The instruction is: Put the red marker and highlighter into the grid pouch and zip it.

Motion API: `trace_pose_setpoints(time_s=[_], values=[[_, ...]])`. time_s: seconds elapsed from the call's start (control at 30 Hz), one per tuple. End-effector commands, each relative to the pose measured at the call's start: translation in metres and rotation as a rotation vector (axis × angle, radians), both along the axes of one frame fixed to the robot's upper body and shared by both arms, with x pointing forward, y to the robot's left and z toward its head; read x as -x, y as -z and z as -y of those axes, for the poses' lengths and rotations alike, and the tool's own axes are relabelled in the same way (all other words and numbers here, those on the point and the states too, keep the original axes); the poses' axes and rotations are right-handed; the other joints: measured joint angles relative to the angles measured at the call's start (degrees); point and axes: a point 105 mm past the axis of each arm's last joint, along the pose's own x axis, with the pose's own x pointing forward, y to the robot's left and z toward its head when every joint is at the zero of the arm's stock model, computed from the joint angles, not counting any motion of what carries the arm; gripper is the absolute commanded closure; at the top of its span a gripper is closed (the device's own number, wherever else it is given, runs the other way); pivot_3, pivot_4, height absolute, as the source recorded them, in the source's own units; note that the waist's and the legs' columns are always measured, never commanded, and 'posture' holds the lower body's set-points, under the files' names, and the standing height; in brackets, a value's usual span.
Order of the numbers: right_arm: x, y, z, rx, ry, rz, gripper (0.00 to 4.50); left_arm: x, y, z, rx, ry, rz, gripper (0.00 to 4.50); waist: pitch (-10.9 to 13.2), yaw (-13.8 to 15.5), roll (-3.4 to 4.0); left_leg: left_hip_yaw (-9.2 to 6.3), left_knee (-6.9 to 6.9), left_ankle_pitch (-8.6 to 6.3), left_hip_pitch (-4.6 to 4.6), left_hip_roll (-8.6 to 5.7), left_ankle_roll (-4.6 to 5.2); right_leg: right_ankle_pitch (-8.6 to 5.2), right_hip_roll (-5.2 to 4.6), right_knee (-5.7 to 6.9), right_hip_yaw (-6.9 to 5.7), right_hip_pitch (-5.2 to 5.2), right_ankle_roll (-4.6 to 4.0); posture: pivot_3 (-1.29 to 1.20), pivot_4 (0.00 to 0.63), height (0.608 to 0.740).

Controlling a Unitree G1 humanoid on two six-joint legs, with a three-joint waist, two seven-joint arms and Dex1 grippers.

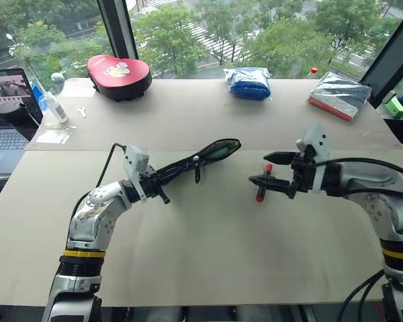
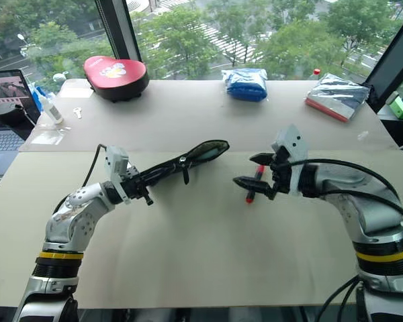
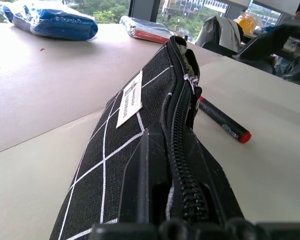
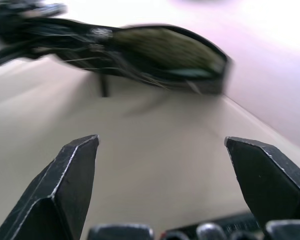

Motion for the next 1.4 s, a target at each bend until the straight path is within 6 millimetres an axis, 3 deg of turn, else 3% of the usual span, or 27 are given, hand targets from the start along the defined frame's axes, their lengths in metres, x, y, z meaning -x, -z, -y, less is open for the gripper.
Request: trace_pose_setpoints(time_s=[0.03, 0.33, 0.7, 0.8, 1.1, 1.13, 1.27, 1.4], values=[[0.000, 0.003, 0.012, 0.018, 0.198, -0.017, 0.04, 0.010, -0.004, 0.004, -0.050, 0.055, 0.056, 4.50, 0.0, 0.2, 0.00, 0.00, 0.01, 0.02, -0.02, 0.00, -0.04, 0.00, 0.00, 0.00, 0.00, -0.01, 0.00, 0.00, 0.150, 0.740], [-0.006, 0.023, 0.023, 0.064, 0.421, -0.025, 0.04, 0.018, 0.006, 0.012, -0.103, 0.110, 0.067, 4.50, 0.0, 0.4, 0.00, 0.03, 0.07, -0.03, 0.00, -0.18, 0.06, 0.02, -0.01, -0.01, 0.01, 0.06, 0.03, 0.00, 0.150, 0.740], [-0.027, 0.053, 0.020, 0.132, 0.480, -0.039, 0.04, 0.024, 0.009, 0.012, -0.134, 0.148, 0.078, 4.50, 0.0, -0.3, 0.01, 0.06, 0.05, -0.02, 0.06, -0.17, 0.06, 0.02, 0.02, 0.00, 0.01, 0.08, 0.03, 0.00, 0.150, 0.740], [-0.028, 0.060, 0.022, 0.183, 0.470, -0.019, 0.75, 0.024, 0.008, 0.010, -0.136, 0.148, 0.082, 4.50, 0.0, -0.4, 0.01, 0.06, 0.06, -0.03, 0.11, -0.17, 0.07, 0.02, 0.02, 0.00, 0.01, 0.15, 0.03, 0.00, 0.150, 0.740], [-0.024, 0.058, 0.030, 0.244, 0.435, 0.049, 3.80, 0.026, 0.001, 0.013, -0.088, 0.177, 0.080, 4.50, 0.0, -0.2, 0.00, 0.05, 0.08, -0.05, 0.16, -0.17, 0.12, 0.02, 0.02, -0.03, 0.00, 0.22, 0.04, 0.00, 0.150, 0.740], [-0.025, 0.055, 0.030, 0.251, 0.428, 0.068, 3.98, 0.026, 0.001, 0.014, -0.085, 0.182, 0.076, 4.50, 0.0, -0.3, 0.00, 0.05, 0.07, -0.06, 0.17, -0.17, 0.13, 0.01, 0.02, -0.03, 0.00, 0.22, 0.03, 0.00, 0.150, 0.740], [-0.027, 0.034, 0.022, 0.252, 0.346, 0.192, 3.99, 0.027, 0.002, 0.015, -0.083, 0.195, 0.068, 4.50, 0.0, -0.4, 0.00, 0.05, 0.06, -0.06, 0.15, -0.17, 0.13, 0.01, 0.02, -0.03, 0.00, 0.18, 0.03, 0.00, 0.150, 0.740], [-0.020, -0.018, 0.007, 0.261, 0.110, 0.484, 3.99, 0.029, 0.004, 0.016, -0.086, 0.216, 0.057, 4.50, 0.0, -0.7, 0.01, 0.07, 0.05, -0.07, 0.14, -0.17, 0.14, 0.01, 0.03, -0.04, 0.00, 0.16, 0.04, 0.00, 0.150, 0.740]])
